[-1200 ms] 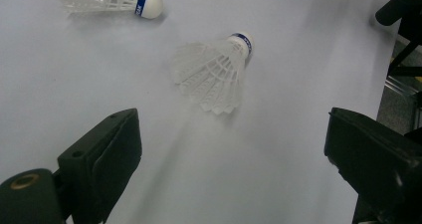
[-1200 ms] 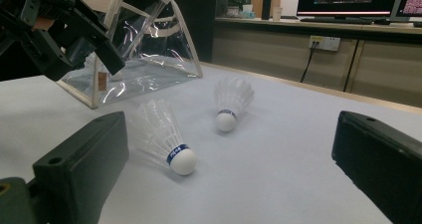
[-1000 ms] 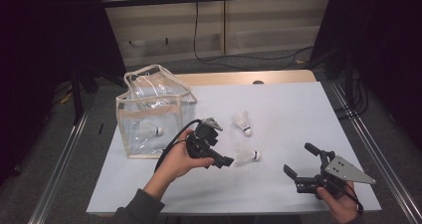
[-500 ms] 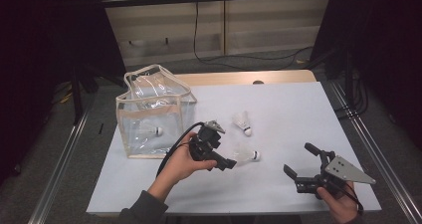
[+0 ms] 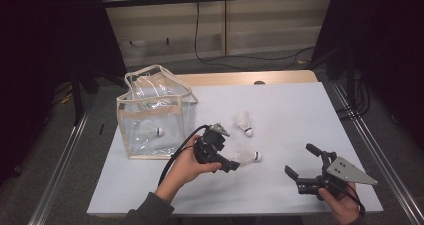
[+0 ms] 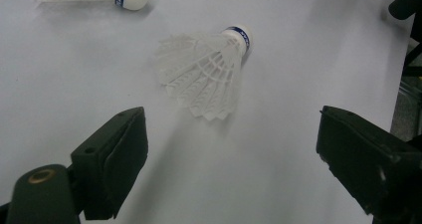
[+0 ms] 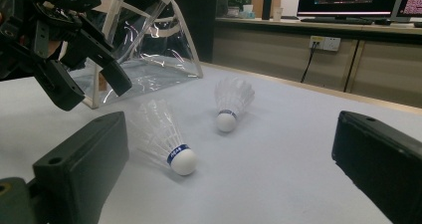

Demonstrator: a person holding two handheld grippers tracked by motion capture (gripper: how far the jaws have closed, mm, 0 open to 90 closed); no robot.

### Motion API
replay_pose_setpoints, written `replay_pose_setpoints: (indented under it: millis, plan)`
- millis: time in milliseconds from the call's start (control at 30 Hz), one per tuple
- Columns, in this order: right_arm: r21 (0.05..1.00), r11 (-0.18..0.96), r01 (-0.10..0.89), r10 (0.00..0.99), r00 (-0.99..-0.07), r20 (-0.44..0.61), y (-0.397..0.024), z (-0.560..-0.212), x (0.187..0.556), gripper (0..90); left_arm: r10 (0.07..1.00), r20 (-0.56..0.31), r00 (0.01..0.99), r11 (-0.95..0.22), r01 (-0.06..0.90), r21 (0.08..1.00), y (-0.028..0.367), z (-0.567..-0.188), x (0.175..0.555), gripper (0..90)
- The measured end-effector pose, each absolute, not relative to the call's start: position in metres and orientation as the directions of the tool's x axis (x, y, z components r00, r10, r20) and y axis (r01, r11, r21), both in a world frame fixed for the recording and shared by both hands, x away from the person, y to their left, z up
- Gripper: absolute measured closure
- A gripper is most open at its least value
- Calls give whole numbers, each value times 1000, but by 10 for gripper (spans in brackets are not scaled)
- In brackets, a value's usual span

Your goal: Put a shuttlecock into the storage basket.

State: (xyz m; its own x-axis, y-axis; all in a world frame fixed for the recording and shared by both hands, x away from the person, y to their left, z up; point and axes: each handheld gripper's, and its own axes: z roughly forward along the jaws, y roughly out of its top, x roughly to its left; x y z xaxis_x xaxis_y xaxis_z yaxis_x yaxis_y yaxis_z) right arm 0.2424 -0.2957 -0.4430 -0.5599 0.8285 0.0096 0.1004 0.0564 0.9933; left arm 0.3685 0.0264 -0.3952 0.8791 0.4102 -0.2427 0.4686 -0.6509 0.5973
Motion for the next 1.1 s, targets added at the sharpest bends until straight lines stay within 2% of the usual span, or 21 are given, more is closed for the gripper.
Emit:
replay_pose_setpoints:
  millis: [300, 1100]
  plan:
    - [993, 60, 99, 828, -560, 6, -296, -443, 243, 10, 413, -249, 876, -646, 474, 598, 21, -404, 371, 160]
    - [993, 59, 102, 827, -562, 8, -296, -443, 242, 12, 419, -270, 867, -614, 490, 619, 6, -416, 377, 357]
